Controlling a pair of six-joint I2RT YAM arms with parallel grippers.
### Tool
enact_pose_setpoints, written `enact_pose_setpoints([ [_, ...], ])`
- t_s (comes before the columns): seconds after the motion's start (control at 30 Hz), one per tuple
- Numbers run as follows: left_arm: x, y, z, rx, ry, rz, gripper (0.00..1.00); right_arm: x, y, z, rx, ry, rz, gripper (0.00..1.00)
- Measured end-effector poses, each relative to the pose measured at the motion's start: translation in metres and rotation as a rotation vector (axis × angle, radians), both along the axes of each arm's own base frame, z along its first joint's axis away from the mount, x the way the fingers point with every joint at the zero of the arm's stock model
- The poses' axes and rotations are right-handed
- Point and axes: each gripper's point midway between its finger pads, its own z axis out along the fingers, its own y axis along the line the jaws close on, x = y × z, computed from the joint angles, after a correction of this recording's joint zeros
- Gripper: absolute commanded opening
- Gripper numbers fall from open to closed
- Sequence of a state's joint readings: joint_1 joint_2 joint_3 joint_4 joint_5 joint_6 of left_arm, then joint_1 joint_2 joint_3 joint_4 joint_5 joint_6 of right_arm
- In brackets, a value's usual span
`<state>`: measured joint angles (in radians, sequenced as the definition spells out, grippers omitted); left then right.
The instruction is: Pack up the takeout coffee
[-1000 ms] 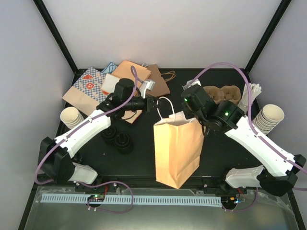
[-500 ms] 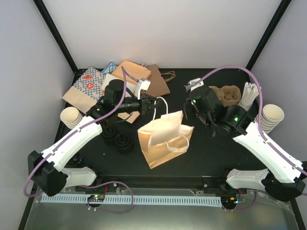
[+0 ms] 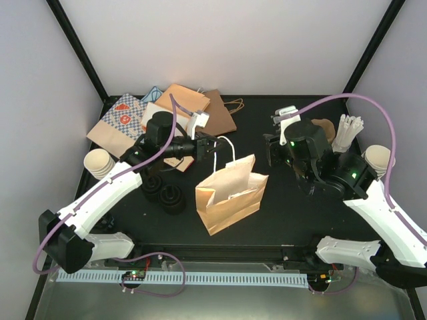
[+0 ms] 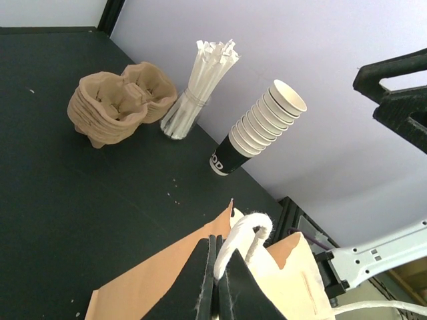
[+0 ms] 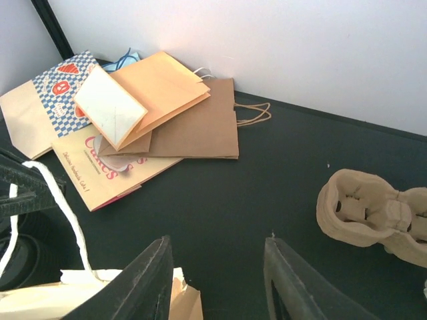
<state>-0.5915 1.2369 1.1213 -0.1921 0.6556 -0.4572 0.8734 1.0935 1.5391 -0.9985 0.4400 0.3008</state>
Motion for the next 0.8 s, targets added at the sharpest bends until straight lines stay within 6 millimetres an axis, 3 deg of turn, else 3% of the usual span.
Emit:
enact_pose_setpoints([
  [0.1,0.0,0.0,0.0,0.002,0.0,0.004,0.02,-0.003,0.0,-0.003,0.007,0.019,0.005,0.43],
  [0.37,0.002,0.003,-0.007,0.027,0.015,0.024,0.04,-0.016,0.0,-0.019,0.057,0.076,0.027,0.58],
  [0.53,0.002,0.007,-0.011,0.056,0.013,0.036,0.22,-0.023,0.001,-0.035,0.089,0.13,0.035,0.73],
  [0.8,-0.001,0.019,0.008,0.07,-0.064,0.081,0.45,-0.034,0.009,-0.05,0.199,0.231,0.031,0.75],
])
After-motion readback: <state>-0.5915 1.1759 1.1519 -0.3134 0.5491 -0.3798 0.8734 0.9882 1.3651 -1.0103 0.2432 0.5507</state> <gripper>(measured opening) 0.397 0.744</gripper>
